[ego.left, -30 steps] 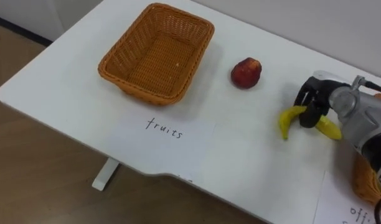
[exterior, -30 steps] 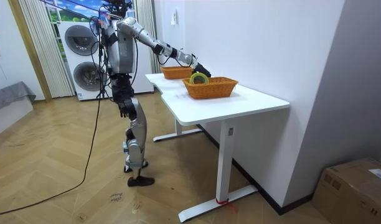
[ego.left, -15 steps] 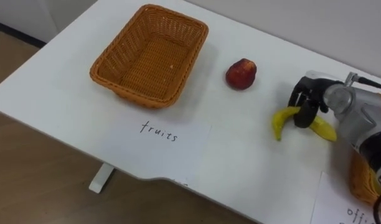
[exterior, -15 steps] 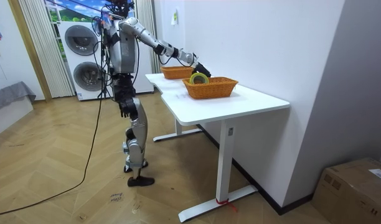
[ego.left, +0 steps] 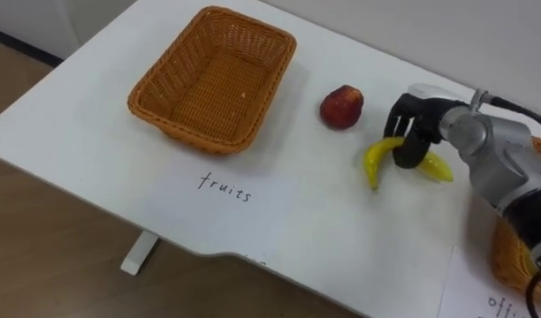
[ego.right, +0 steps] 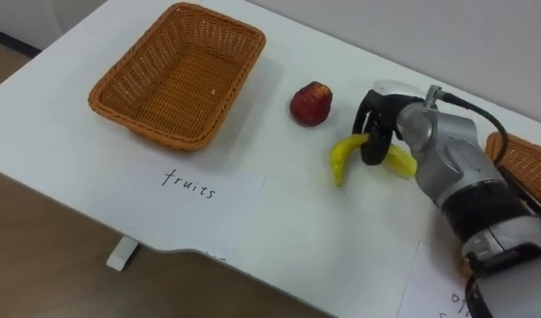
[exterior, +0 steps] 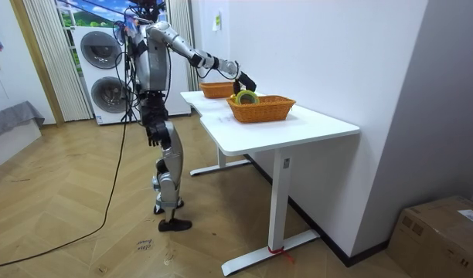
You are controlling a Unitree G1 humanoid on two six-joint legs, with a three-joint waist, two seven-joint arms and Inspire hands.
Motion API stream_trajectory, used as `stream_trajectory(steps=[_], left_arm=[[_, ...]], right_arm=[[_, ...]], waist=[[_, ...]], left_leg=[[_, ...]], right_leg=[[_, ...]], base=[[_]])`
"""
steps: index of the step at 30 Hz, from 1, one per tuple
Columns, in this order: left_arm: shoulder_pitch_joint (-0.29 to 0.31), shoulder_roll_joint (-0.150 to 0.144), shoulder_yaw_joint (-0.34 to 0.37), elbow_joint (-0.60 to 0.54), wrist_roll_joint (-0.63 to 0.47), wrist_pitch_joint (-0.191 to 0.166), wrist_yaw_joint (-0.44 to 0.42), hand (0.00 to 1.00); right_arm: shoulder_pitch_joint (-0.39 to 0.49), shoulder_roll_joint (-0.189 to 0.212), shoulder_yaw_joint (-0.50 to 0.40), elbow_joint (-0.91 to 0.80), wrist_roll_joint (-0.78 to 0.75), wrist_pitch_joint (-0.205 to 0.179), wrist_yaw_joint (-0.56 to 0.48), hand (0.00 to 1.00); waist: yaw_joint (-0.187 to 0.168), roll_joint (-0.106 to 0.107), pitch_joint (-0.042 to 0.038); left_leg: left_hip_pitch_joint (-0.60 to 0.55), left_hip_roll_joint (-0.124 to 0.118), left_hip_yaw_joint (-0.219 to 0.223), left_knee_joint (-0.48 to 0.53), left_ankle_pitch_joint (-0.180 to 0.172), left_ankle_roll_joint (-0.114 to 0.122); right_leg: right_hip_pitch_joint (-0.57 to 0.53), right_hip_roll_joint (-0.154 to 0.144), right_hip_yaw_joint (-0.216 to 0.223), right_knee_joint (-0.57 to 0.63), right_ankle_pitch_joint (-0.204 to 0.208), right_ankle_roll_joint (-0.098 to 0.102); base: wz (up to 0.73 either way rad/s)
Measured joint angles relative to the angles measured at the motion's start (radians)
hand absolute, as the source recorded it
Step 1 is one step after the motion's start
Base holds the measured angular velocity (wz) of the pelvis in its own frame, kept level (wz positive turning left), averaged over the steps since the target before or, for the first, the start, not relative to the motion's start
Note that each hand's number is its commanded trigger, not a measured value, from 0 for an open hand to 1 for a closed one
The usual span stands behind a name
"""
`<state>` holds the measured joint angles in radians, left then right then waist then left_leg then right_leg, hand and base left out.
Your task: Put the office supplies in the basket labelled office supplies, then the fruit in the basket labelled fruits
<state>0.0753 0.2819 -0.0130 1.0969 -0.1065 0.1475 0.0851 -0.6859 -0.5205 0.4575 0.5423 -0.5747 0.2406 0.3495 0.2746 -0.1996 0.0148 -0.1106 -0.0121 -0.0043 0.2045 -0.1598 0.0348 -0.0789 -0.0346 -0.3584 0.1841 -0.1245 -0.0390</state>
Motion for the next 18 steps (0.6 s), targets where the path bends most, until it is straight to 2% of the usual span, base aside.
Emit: stream_trajectory(steps=[7, 18], left_arm=[[0.015, 0.0, 0.01, -0.009, -0.001, -0.013, 0.026, 0.0], [0.054, 0.0, 0.016, -0.017, 0.016, -0.016, 0.04, 0.0]], right_arm=[[0.0, 0.0, -0.011, -0.155, -0.011, -0.006, -0.04, 1.0], [0.0, 0.0, -0.016, -0.261, 0.013, -0.01, -0.085, 1.0]], waist=[[-0.024, 0.0, -0.0004], [-0.026, 0.004, 0.0007]], left_leg=[[0.009, 0.0, -0.002, -0.002, 0.001, -0.001], [0.018, 0.0, -0.005, -0.005, 0.0, 0.0]], right_leg=[[0.01, 0.0, -0.001, 0.0, 0.0, 0.0], [0.027, -0.001, -0.002, 0.0, 0.0, 0.0]], base=[[0.0], [0.01]])
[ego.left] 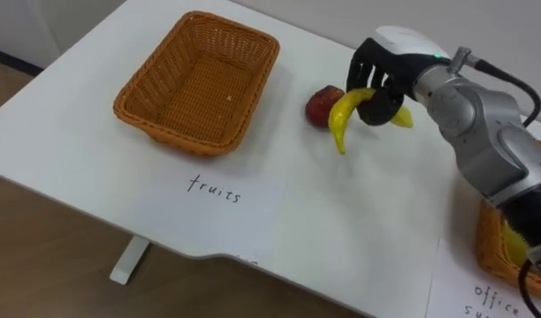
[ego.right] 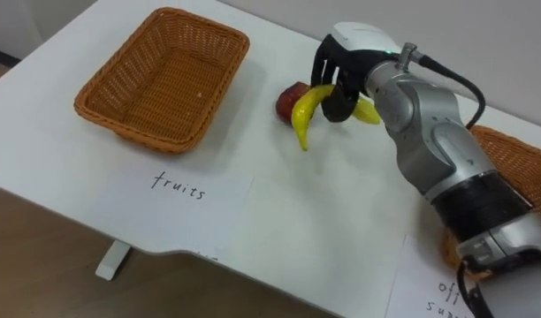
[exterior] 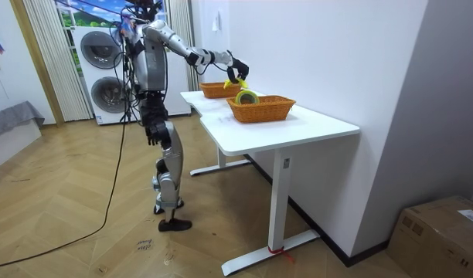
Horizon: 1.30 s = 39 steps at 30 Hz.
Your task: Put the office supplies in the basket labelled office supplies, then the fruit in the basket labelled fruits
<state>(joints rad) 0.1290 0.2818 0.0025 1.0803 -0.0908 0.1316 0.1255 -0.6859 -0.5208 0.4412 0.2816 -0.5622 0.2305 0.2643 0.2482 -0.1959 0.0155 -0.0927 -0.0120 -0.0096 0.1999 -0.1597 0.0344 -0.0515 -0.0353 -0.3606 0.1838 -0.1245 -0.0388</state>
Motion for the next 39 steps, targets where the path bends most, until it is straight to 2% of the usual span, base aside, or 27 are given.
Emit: stream_trajectory(steps=[8, 10, 14, 17, 22, 25, 32, 37, 39], left_arm=[[0.027, -0.003, 0.034, 0.004, 0.015, 0.015, -0.002, 0.0], [0.027, -0.004, 0.033, 0.01, 0.014, 0.015, -0.001, 0.0], [0.033, -0.008, 0.038, 0.024, 0.018, 0.023, 0.004, 0.0], [0.038, -0.014, 0.044, 0.021, 0.018, 0.023, 0.02, 0.0], [0.04, -0.017, 0.055, 0.02, 0.031, 0.027, 0.021, 0.0], [0.05, -0.017, 0.055, 0.013, 0.044, 0.039, 0.019, 0.0], [0.062, -0.017, 0.063, -0.013, 0.057, 0.044, 0.021, 0.0], [0.064, -0.017, 0.063, -0.03, 0.057, 0.052, 0.046, 0.0], [0.064, -0.017, 0.062, -0.032, 0.057, 0.052, 0.048, 0.0]], right_arm=[[-0.001, 0.0, 0.0, -0.104, 0.002, 0.002, -0.003, 1.0], [-0.001, 0.0, 0.0, -0.105, 0.004, 0.003, -0.003, 1.0], [-0.001, 0.007, 0.0, -0.11, 0.001, 0.012, -0.003, 1.0], [-0.001, 0.012, 0.0, -0.118, 0.001, 0.014, -0.003, 1.0], [-0.001, 0.027, 0.0, -0.159, 0.003, 0.021, -0.003, 1.0], [-0.001, 0.054, 0.002, -0.19, 0.001, 0.033, -0.003, 1.0], [-0.001, 0.055, 0.007, -0.217, 0.001, 0.035, -0.006, 1.0], [-0.001, 0.055, 0.015, -0.216, 0.001, 0.055, -0.015, 1.0], [-0.001, 0.055, 0.019, -0.216, 0.001, 0.054, -0.016, 1.0]], waist=[[0.008, -0.001, -0.0016], [0.01, -0.005, -0.0043], [0.019, -0.019, -0.0145], [0.033, -0.021, -0.0155], [0.052, -0.033, -0.0114], [0.061, -0.035, -0.0108], [0.092, -0.038, -0.0091], [0.098, -0.051, 0.0005], [0.1, -0.053, 0.0012]], left_leg=[[0.014, 0.0, 0.0, -0.003, 0.0, 0.0], [0.017, 0.0, -0.001, -0.003, 0.0, 0.0], [0.018, -0.001, -0.001, -0.002, 0.0, 0.0], [0.019, -0.001, -0.003, -0.001, 0.0, 0.0], [0.013, -0.003, -0.018, 0.0, 0.0, -0.001], [0.009, -0.004, -0.025, 0.004, 0.0, -0.001], [0.005, -0.003, -0.026, 0.005, 0.0, -0.001], [0.002, -0.004, -0.04, 0.005, 0.0, -0.003], [0.003, -0.004, -0.044, 0.005, 0.0, -0.003]], right_leg=[[0.011, 0.0, 0.001, 0.0, 0.0, 0.0], [0.014, 0.0, 0.001, 0.0, 0.0, 0.0], [0.015, 0.001, 0.001, 0.001, 0.0, 0.0], [0.017, 0.001, -0.001, 0.001, 0.0, 0.0], [0.018, 0.001, -0.001, 0.001, -0.001, 0.001], [0.018, 0.001, -0.001, 0.0, -0.001, 0.001], [0.016, 0.001, -0.012, 0.0, -0.001, 0.001], [0.017, 0.001, -0.025, -0.001, -0.001, 0.001], [0.019, 0.002, -0.025, -0.001, -0.001, 0.001]], base=[[0.0], [0.0], [0.0], [0.02], [0.09], [0.07], [0.01], [0.05], [0.07]])
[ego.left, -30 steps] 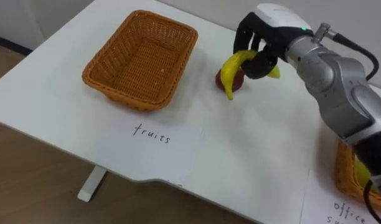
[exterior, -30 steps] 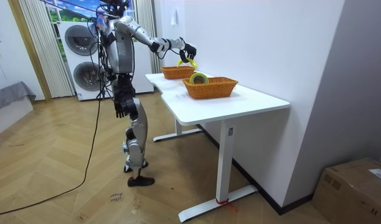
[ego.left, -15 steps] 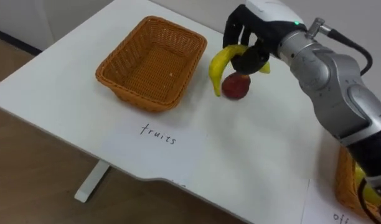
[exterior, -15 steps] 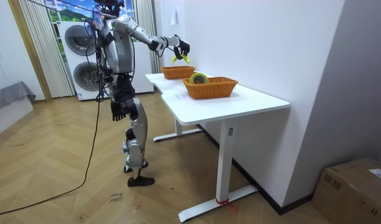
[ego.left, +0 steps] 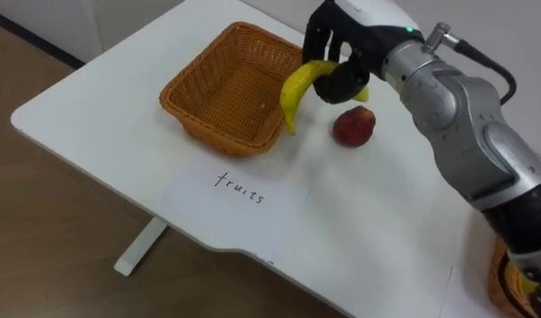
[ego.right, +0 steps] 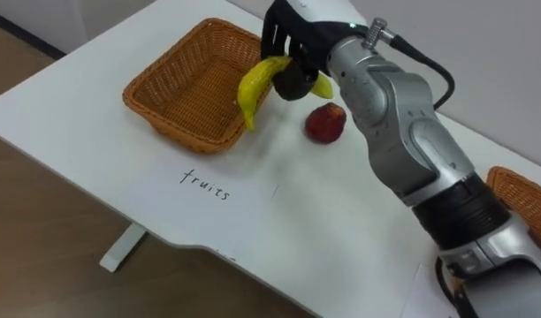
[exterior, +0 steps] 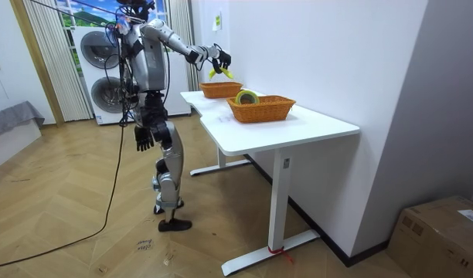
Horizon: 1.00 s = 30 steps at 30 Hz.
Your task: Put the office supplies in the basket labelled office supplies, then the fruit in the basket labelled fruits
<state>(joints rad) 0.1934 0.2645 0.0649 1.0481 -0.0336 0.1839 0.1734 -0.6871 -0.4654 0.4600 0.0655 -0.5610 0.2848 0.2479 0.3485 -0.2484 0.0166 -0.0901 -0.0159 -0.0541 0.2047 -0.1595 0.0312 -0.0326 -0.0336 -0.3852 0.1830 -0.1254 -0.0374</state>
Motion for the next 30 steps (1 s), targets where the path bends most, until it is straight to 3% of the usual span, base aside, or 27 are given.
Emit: stream_trajectory(steps=[11, 18, 23, 28, 30], left_arm=[[0.0, 0.0, 0.001, 0.002, 0.003, -0.001, 0.001, 0.0], [0.003, 0.0, 0.001, 0.003, 0.009, 0.0, -0.011, 0.0], [0.008, 0.0, 0.001, 0.002, 0.027, 0.004, -0.013, 0.0], [0.016, -0.006, 0.001, -0.012, 0.028, 0.008, -0.033, 0.0], [0.017, -0.006, 0.002, -0.016, 0.028, 0.009, -0.034, 0.0]], right_arm=[[-0.003, 0.001, 0.029, 0.0, 0.0, 0.0, 0.0, 1.0], [-0.003, 0.053, 0.032, 0.0, -0.008, 0.015, 0.0, 1.0], [-0.003, 0.058, 0.037, 0.002, -0.027, 0.014, -0.009, 1.0], [-0.003, 0.067, 0.085, 0.061, -0.023, 0.012, -0.01, 1.0], [-0.003, 0.076, 0.089, 0.099, -0.022, 0.02, -0.009, 0.51]], waist=[[0.02, -0.003, 0.0025], [0.022, -0.003, 0.0025], [0.052, -0.003, 0.0026], [0.078, -0.004, 0.0031], [0.09, -0.007, 0.0048]], left_leg=[[0.013, -0.004, -0.015, -0.002, -0.002, 0.001], [0.015, -0.009, -0.03, 0.0, -0.002, 0.001], [0.018, -0.013, -0.032, 0.0, -0.002, 0.002], [0.017, -0.015, -0.038, -0.003, -0.002, 0.003], [0.016, -0.016, -0.038, -0.003, -0.002, 0.003]], right_leg=[[0.026, 0.001, -0.004, -0.015, -0.001, 0.002], [0.032, 0.0, -0.004, -0.016, -0.004, 0.006], [0.036, -0.001, -0.004, -0.016, -0.005, 0.008], [0.041, -0.01, -0.031, -0.015, -0.01, 0.017], [0.04, -0.011, -0.031, -0.015, -0.01, 0.017]], base=[[0.05], [0.04], [0.01], [0.06], [0.02]])
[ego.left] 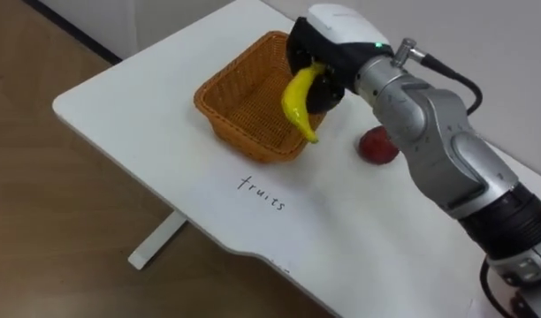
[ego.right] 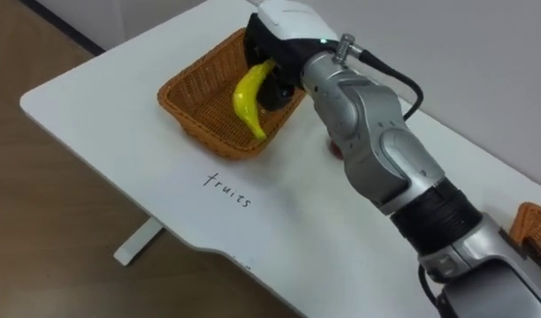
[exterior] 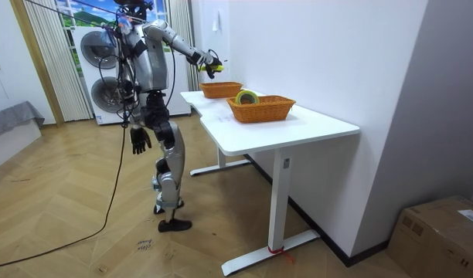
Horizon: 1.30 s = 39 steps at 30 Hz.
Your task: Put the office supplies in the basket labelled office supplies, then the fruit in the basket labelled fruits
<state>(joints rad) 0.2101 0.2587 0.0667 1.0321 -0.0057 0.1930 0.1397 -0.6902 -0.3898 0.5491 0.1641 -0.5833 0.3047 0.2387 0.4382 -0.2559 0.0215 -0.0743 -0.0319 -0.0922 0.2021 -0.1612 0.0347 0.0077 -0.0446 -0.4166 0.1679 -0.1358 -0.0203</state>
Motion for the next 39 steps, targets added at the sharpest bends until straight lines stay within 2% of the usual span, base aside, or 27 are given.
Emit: stream_trajectory(steps=[1, 2, 4, 8, 15, 20, 39], left_arm=[[0.0, 0.0, 0.002, -0.002, 0.0, 0.0, 0.0, 0.0], [0.0, 0.0, 0.006, -0.003, 0.0, 0.001, -0.001, 0.0], [0.001, 0.002, 0.009, -0.004, 0.0, 0.005, -0.002, 0.0], [0.001, 0.001, 0.009, -0.006, 0.0, 0.011, -0.017, 0.0], [0.017, 0.003, 0.008, -0.042, 0.0, 0.011, -0.043, 0.0], [0.019, 0.003, 0.009, -0.042, 0.001, 0.012, -0.052, 0.0], [0.02, 0.005, 0.009, -0.049, 0.017, 0.009, -0.061, 0.0]], right_arm=[[0.0, 0.0, 0.003, 0.013, 0.0, 0.004, 0.0, 0.11], [0.0, 0.0, 0.003, 0.017, 0.0, 0.005, 0.0, 0.0], [0.0, 0.0, 0.004, 0.019, 0.0, 0.009, 0.0, 0.0], [0.0, 0.0, 0.004, 0.02, 0.0, 0.015, 0.0, 0.0], [0.0, 0.011, 0.009, 0.021, 0.0, 0.014, -0.033, 0.0], [0.0, 0.011, 0.009, 0.021, 0.0, 0.011, -0.058, 0.0], [0.0, 0.011, 0.009, 0.021, 0.001, 0.01, -0.085, 0.0]], waist=[[0.007, -0.004, 0.0017], [0.008, -0.006, 0.0026], [0.009, -0.013, 0.0053], [0.011, -0.015, 0.0049], [0.035, -0.015, 0.005], [0.038, -0.015, 0.005], [0.036, -0.016, 0.0052]], left_leg=[[-0.003, -0.001, -0.001, 0.0, 0.0, 0.0], [-0.004, -0.001, -0.001, 0.001, 0.0, 0.0], [-0.006, -0.002, -0.006, 0.001, 0.0, 0.001], [-0.006, -0.009, -0.025, 0.001, 0.001, 0.002], [-0.003, -0.014, -0.035, 0.003, 0.0, 0.006], [-0.005, -0.015, -0.048, 0.003, 0.0, 0.006], [-0.003, -0.015, -0.047, 0.004, 0.0, 0.006]], right_leg=[[-0.002, -0.001, -0.001, 0.0, 0.0, 0.0], [-0.002, -0.001, -0.002, 0.0, 0.0, 0.0], [-0.002, -0.001, -0.007, 0.0, 0.0, 0.0], [0.003, -0.005, -0.028, 0.001, -0.001, 0.002], [0.011, -0.006, -0.025, -0.002, -0.005, 0.008], [0.012, -0.006, -0.025, -0.001, -0.005, 0.008], [0.014, -0.006, -0.026, -0.002, -0.005, 0.009]], base=[[0.0], [0.04], [0.07], [0.13], [0.04], [0.07], [0.0]])
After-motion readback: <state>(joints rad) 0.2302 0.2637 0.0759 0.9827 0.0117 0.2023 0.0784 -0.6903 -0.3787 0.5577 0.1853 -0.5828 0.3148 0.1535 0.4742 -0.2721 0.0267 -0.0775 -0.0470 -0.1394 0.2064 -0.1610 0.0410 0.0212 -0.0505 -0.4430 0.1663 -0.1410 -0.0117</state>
